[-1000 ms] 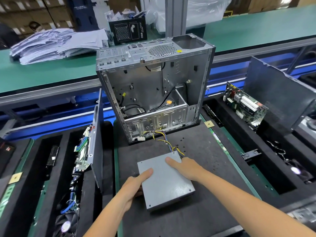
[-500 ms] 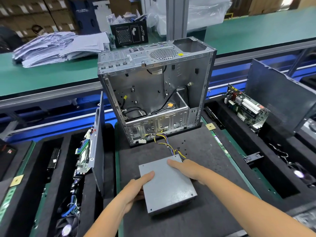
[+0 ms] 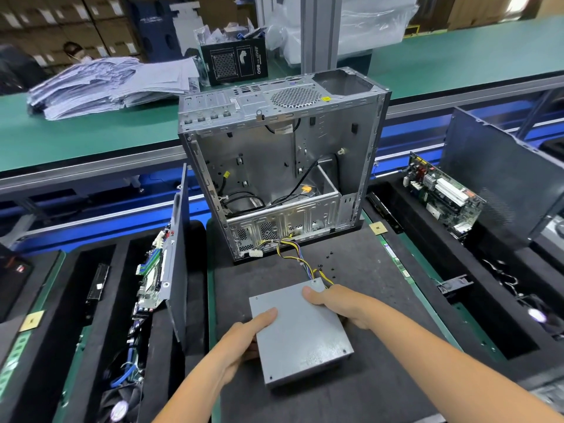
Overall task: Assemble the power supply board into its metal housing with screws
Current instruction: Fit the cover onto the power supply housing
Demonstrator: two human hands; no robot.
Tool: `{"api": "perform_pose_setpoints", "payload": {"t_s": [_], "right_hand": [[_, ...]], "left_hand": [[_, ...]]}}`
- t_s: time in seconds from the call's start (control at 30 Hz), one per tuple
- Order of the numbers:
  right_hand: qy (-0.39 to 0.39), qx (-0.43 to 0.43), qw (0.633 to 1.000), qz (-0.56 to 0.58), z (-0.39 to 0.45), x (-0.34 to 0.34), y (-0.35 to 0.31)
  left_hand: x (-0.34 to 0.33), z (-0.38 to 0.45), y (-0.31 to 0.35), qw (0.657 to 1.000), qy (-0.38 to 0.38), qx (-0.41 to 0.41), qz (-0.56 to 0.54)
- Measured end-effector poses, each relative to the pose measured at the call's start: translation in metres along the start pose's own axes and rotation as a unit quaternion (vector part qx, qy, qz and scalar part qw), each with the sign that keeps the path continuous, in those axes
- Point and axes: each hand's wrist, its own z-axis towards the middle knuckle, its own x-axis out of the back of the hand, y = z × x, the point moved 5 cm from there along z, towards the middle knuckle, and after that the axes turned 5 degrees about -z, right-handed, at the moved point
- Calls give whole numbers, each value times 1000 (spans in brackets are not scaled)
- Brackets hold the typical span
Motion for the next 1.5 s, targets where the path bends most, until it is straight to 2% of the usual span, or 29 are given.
{"api": "perform_pose_setpoints", "payload": {"t_s": [0.43, 0.67, 0.8, 0.97, 1.17, 1.33, 1.5], "right_hand": [[-18, -21, 1000, 10, -3, -2, -3], [-2, -5, 999, -46, -7, -2, -1], [37, 12, 993, -114, -10, -2, 1], [92, 28, 979, -180, -9, -1, 4], [193, 53, 967, -155, -10, -6, 11], [177, 48, 974, -136, -9, -7, 13], [204, 52, 967, -140, -12, -11, 5]], "left_hand": [[1, -3, 0, 1000, 7, -9, 11], [3, -8, 4, 999, 6, -8, 35], [5, -8, 5, 998, 34, -21, 47], [12, -10, 10, 987, 107, -46, 108], [1, -12, 5, 994, 83, -40, 64], [-2, -12, 4, 992, 109, -52, 41], [-2, -5, 8, 990, 134, -52, 1]]}}
